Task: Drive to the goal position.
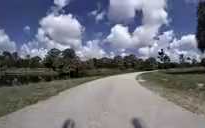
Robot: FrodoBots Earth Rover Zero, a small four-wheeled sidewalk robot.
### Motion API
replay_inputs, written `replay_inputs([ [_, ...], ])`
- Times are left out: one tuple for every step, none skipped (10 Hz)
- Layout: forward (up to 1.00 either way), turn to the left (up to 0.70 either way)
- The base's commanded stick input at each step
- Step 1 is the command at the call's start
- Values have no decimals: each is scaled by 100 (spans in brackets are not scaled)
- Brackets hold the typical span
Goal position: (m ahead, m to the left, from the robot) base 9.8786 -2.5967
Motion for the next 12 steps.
replay_inputs([
  [70,0],
  [70,0],
  [70,0],
  [70,0],
  [70,0],
  [70,0],
  [70,0],
  [70,0],
  [70,0],
  [70,0],
  [70,25],
  [70,35],
])
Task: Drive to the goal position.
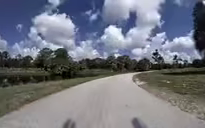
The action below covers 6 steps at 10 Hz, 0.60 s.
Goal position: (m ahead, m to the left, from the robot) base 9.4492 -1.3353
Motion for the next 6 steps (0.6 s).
replay_inputs([
  [70,16],
  [70,0],
  [70,0],
  [70,0],
  [70,0],
  [70,0],
])
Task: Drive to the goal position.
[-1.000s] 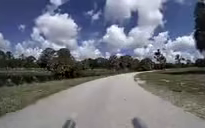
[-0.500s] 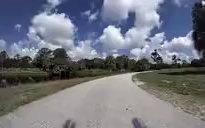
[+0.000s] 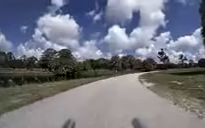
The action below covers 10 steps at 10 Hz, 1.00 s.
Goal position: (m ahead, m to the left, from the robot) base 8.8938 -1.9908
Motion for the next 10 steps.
replay_inputs([
  [70,0],
  [70,0],
  [70,0],
  [70,0],
  [70,0],
  [70,0],
  [70,0],
  [70,0],
  [70,0],
  [70,0],
])
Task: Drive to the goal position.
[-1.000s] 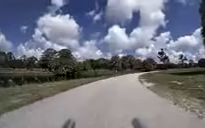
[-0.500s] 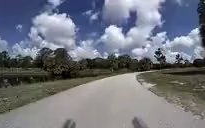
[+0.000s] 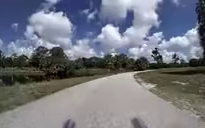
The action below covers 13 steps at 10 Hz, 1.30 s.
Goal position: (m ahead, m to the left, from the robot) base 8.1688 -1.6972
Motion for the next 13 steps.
replay_inputs([
  [70,0],
  [70,0],
  [70,0],
  [70,0],
  [70,0],
  [70,0],
  [70,23],
  [70,35],
  [70,28],
  [70,0],
  [70,0],
  [70,0],
  [70,0],
])
